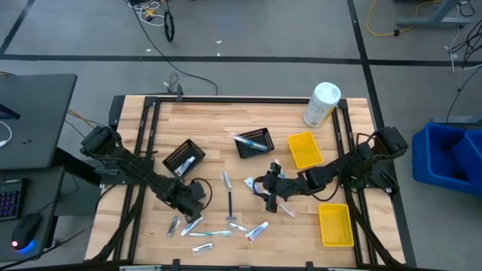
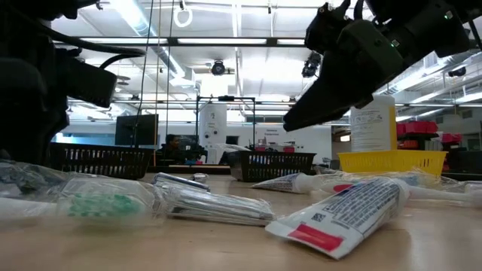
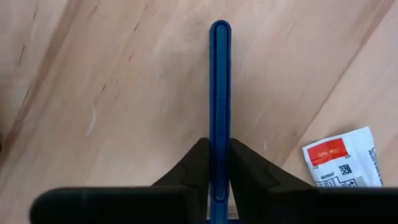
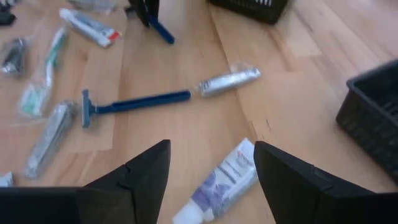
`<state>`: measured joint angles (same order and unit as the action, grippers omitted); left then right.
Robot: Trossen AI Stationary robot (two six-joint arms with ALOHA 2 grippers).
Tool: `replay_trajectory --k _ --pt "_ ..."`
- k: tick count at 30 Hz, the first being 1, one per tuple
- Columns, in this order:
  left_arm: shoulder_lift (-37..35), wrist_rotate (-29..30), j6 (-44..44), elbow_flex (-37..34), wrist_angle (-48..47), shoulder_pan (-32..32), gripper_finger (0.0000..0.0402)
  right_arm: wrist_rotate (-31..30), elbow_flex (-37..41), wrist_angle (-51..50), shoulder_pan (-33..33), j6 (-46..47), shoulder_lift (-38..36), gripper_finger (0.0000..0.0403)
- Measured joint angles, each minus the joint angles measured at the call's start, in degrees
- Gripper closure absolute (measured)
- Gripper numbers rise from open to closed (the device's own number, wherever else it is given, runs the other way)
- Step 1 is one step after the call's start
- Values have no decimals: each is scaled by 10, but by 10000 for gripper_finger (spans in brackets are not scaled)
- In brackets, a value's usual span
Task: Pick & Place Travel size toiletries
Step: Put the blue razor into the top yellow basket
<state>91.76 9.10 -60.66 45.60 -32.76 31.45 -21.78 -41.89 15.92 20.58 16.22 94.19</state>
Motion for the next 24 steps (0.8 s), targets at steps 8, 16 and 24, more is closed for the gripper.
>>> replay_trajectory --k 8,16,24 --pt "1 90 80 55 33 -14 339 55 0 65 -15 -63 0 190" --pt "1 138 278 112 133 -68 357 90 0 80 -42 -81 0 196" --pt "0 129 394 123 197 -111 343 105 0 139 -45 -137 0 166"
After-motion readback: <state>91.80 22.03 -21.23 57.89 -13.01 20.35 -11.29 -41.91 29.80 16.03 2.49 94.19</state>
